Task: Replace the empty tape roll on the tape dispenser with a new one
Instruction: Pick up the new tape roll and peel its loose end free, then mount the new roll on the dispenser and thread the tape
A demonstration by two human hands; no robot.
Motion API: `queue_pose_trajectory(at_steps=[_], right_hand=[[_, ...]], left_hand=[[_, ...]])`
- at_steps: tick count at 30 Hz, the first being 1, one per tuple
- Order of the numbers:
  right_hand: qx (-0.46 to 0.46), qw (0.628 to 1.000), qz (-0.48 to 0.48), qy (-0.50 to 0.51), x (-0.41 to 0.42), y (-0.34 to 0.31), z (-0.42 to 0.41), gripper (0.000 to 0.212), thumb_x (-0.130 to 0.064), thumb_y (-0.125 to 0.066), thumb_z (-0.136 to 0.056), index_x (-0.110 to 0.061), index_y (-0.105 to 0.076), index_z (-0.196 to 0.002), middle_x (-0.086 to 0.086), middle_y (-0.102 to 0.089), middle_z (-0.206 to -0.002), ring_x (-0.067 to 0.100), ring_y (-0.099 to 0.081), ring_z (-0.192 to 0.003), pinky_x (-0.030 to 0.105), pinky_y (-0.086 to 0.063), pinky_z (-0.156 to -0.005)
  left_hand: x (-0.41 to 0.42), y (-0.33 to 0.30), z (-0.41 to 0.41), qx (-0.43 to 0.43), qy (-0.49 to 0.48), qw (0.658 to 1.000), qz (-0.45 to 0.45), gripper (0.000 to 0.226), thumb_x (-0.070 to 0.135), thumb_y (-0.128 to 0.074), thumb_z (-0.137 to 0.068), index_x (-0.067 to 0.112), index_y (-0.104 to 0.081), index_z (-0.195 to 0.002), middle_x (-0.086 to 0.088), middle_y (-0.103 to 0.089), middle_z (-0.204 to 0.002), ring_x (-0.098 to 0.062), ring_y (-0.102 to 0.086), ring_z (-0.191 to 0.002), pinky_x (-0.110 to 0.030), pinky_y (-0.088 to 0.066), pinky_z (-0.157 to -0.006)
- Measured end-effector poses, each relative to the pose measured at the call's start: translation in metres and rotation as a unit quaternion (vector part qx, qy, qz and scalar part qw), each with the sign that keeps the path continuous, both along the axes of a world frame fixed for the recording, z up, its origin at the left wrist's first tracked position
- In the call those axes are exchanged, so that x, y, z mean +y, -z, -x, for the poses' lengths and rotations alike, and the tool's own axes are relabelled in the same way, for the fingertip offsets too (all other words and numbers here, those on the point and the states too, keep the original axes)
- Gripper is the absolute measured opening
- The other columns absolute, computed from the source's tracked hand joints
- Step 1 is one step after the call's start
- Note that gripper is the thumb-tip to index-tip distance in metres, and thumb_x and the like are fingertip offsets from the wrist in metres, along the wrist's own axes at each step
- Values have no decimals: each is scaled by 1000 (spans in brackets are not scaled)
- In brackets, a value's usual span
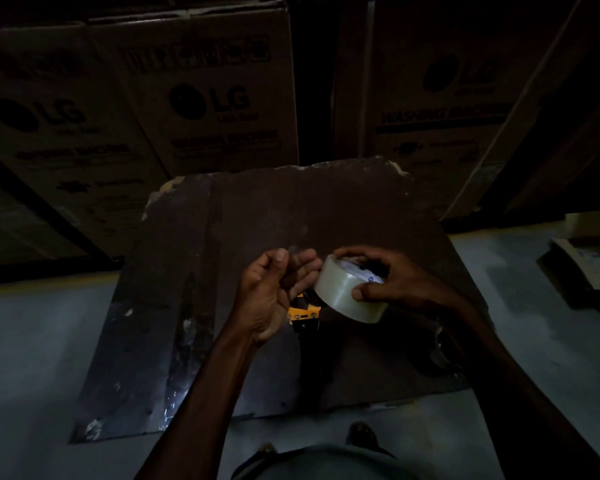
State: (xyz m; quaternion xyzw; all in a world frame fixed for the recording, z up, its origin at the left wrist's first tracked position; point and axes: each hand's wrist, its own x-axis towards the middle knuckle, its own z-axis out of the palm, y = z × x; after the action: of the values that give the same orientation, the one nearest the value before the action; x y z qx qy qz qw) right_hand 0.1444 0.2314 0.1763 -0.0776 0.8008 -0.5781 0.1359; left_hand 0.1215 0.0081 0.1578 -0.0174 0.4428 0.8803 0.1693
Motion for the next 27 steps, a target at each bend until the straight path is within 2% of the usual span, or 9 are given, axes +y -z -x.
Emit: queue_pose_trajectory(at_steps=[2,5,7,9,11,17,21,25,27], right_hand=[[0,1000,2,-3,-2,1,3,71,-28,-83,-62,-39,-56,-127,-9,-61,-132,4,-60,-118,27,-54,-93],[0,1000,2,-7,-2,6,10,81,-21,-88,-62,-34,-52,-134,-8,-58,-136,7,-59,-121,30,-54,-96],[16,1000,-24,-10,-2,11,15,86,-19,-90,-63,-34,-49,-137,-9,-55,-138,5,-56,-123,30,-52,-98],[21,999,-34,-11,-3,15,21,87,-20,-90,-62,-35,-48,-138,-10,-54,-139,4,-55,-124,28,-51,-99],[11,1000,-25,-16,-3,20,27,87,-13,-90,-64,-32,-48,-138,-10,-54,-138,3,-56,-123,24,-51,-98],[3,999,-38,-32,-5,38,43,88,-7,-87,-64,-29,-47,-139,-7,-53,-140,0,-54,-124,14,-47,-96],[37,992,-110,-48,-7,52,56,89,-21,-87,-57,-38,-48,-135,-9,-53,-139,7,-51,-127,26,-46,-104],[56,986,-139,-70,-9,68,67,89,-16,-88,-55,-29,-50,-135,-7,-51,-140,5,-49,-128,22,-42,-108],[65,982,-160,-73,-10,76,71,89,-10,-90,-56,-25,-50,-134,-8,-47,-138,-3,-45,-125,14,-37,-107]], left_hand=[[-1,5,2,15,-22,999,25,17,16,-43,-99,11,-57,-90,-11,-74,-96,-26,-73,-88,-38,-59,-82],[-9,18,10,40,-57,993,92,13,23,-56,-89,12,-63,-86,-3,-72,-84,-18,-70,-76,-34,-60,-72],[-17,28,16,73,-68,980,174,15,27,-61,-85,13,-66,-82,1,-70,-74,-13,-66,-69,-34,-57,-70],[-26,36,21,105,-58,960,252,13,20,-60,-90,13,-66,-80,6,-68,-66,-6,-61,-61,-35,-52,-72],[-33,39,27,122,-40,947,294,15,10,-58,-92,14,-65,-79,9,-68,-63,-3,-59,-61,-35,-50,-73],[-44,53,40,155,-4,926,344,18,1,-56,-92,16,-61,-83,17,-68,-68,4,-60,-65,-20,-53,-65],[-50,71,46,180,-15,899,400,20,6,-61,-90,24,-62,-81,12,-67,-70,5,-59,-65,-18,-51,-65],[-44,85,45,172,-34,885,432,24,1,-64,-87,23,-60,-77,8,-63,-73,11,-59,-61,-8,-47,-61],[-42,94,45,150,-36,888,433,24,0,-64,-86,20,-59,-75,7,-62,-72,13,-58,-59,-7,-46,-60]])
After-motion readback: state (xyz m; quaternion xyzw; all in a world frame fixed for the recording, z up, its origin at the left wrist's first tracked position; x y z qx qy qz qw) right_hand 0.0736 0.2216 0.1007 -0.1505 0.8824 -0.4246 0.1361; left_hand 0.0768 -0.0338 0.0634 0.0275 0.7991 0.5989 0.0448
